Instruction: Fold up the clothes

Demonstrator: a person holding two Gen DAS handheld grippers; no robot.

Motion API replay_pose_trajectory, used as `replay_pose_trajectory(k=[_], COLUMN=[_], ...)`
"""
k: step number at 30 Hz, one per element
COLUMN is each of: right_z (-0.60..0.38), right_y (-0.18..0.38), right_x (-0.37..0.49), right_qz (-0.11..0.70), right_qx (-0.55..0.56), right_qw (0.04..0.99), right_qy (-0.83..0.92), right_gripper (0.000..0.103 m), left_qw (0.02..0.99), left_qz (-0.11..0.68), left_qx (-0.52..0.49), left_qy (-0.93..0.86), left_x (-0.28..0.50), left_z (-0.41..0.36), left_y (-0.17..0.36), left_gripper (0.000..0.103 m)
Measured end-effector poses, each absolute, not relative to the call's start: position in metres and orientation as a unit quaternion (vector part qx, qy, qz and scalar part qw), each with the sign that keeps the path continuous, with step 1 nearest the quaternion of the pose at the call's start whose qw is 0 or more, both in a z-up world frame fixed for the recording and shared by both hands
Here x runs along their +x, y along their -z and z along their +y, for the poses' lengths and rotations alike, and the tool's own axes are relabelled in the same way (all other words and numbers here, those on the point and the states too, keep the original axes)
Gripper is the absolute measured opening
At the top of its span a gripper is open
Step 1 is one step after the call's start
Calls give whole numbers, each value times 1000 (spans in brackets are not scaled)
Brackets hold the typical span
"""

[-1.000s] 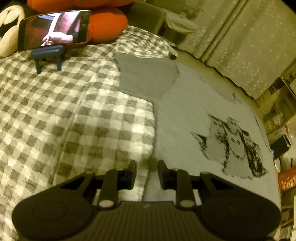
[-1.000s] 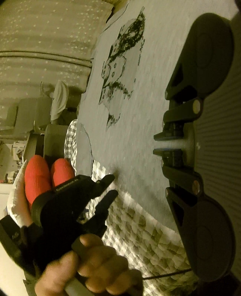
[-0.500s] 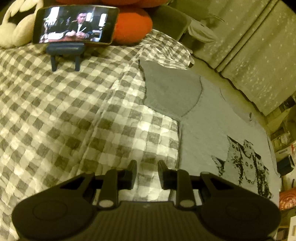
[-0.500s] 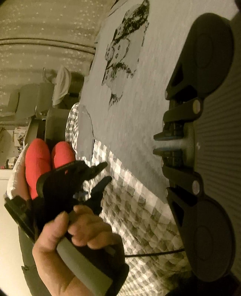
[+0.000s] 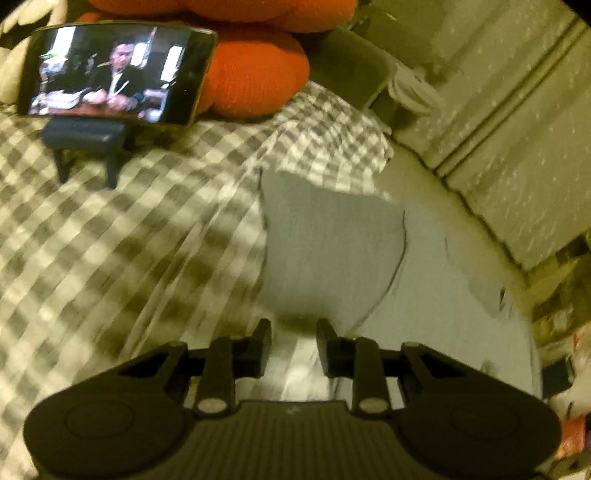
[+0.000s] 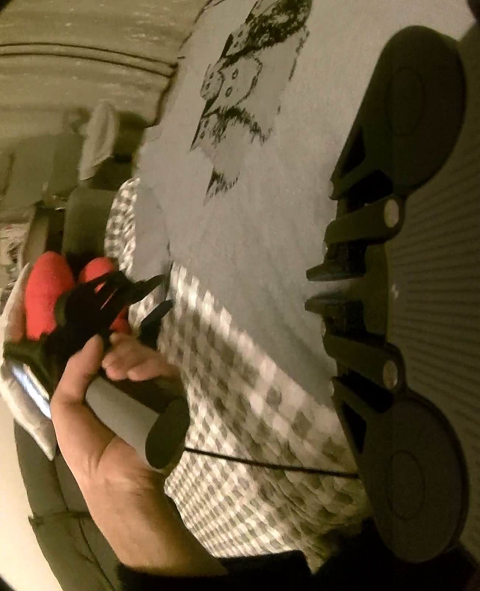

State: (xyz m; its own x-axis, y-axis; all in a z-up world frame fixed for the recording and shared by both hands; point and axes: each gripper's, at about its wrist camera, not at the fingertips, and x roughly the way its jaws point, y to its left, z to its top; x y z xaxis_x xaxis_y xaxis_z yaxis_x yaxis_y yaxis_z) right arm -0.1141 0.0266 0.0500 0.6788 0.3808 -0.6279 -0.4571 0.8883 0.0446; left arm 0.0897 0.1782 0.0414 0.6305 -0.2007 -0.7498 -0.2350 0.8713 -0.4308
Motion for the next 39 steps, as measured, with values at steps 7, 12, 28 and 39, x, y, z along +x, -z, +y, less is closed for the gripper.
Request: replay_pose_trajectory(k=[7,12,28,39], right_z=[6,14,21,31], right_y=[-44,-43,-48,-62], right_x=[-107,-109,-118,-143], right_qz=[341,322,306,280], right_qx=[-57,-53,-57,-64], right_qw=[908,912,906,896], right_qy=[-237,-249,-287,-340], right_gripper=[17,26,26,27], left_qw=[876,882,881,887], left_qz=[425,419,409,392], left_qx=[-226,-213,-233,-238], left_qy=[-23,-26,-42,-56], left_x=[105,110,112,108], left_z=[169,173,188,201], left_y=[-34,-32,-33,-39], left_gripper=[29,24,24,19])
